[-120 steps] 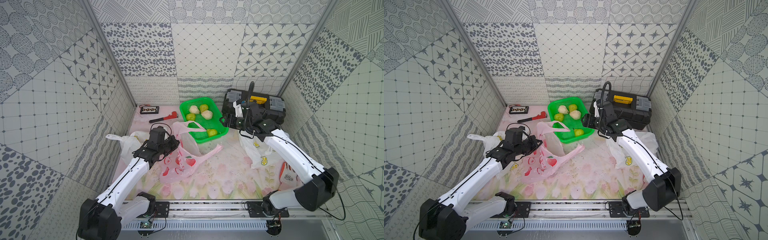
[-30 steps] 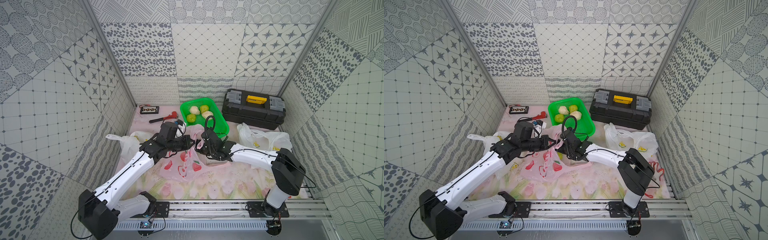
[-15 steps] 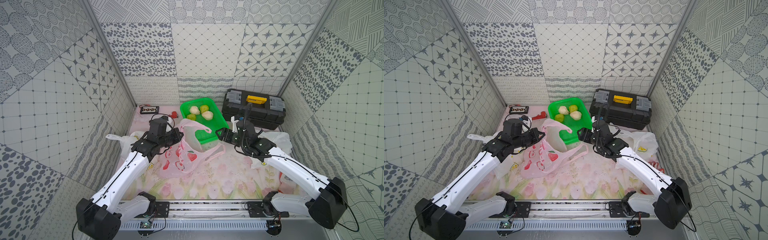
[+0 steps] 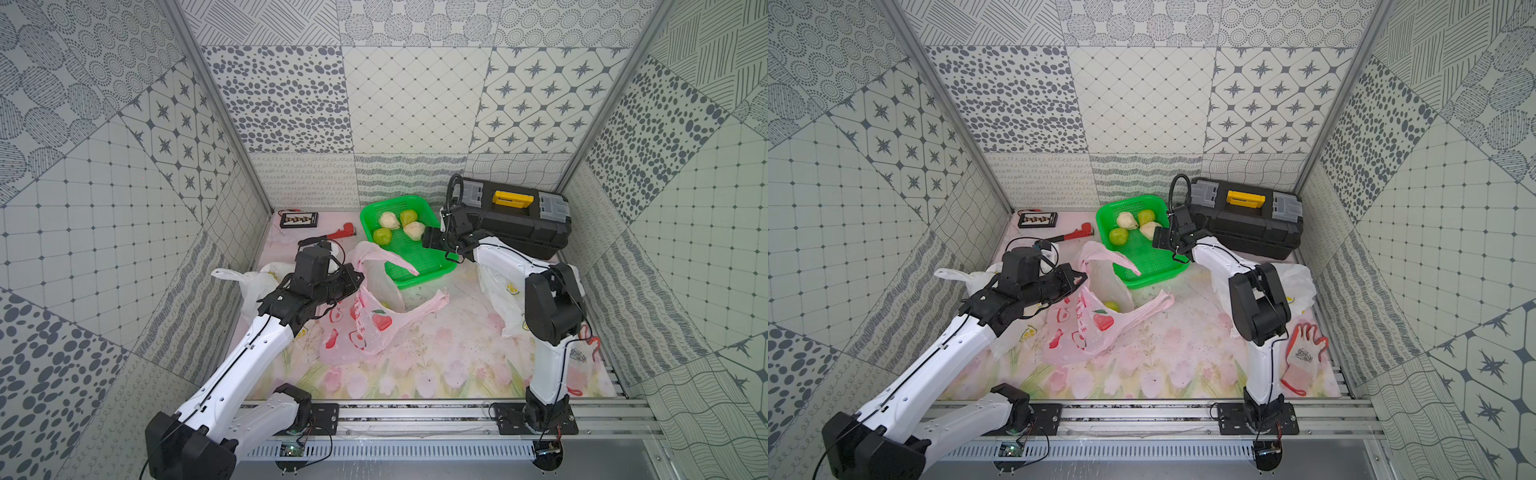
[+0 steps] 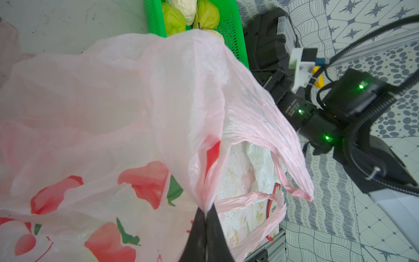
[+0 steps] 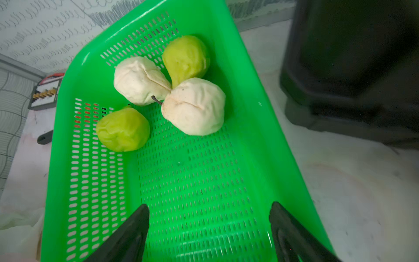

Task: Place the pears into plastic bags & tie knots
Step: Pick up the pear from the basket.

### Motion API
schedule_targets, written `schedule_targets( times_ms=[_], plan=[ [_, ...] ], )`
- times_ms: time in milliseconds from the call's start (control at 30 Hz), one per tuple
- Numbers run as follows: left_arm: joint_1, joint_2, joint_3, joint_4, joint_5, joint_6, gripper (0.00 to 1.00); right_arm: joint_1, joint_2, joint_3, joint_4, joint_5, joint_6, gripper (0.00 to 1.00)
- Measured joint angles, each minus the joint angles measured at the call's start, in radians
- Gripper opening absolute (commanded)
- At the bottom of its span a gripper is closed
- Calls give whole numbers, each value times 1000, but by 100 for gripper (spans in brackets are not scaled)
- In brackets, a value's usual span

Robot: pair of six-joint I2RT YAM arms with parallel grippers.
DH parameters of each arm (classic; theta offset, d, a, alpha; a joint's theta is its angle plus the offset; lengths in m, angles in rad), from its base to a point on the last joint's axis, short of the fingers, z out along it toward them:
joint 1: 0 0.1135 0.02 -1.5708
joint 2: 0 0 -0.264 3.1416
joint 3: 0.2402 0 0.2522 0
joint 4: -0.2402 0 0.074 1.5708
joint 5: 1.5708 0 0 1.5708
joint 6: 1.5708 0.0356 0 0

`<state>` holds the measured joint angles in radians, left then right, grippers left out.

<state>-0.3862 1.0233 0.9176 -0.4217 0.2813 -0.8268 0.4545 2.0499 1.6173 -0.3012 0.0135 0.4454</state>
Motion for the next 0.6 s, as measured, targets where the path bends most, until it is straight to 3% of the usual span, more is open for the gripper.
schedule_targets(
  times_ms=[333, 600],
  plan=[
    [0, 6, 11, -15, 17, 0, 0, 16, 328, 428, -58, 50, -192, 88],
    [-6, 19, 11, -16, 24, 0, 0, 22, 515, 746, -199, 80, -266, 88]
  ],
)
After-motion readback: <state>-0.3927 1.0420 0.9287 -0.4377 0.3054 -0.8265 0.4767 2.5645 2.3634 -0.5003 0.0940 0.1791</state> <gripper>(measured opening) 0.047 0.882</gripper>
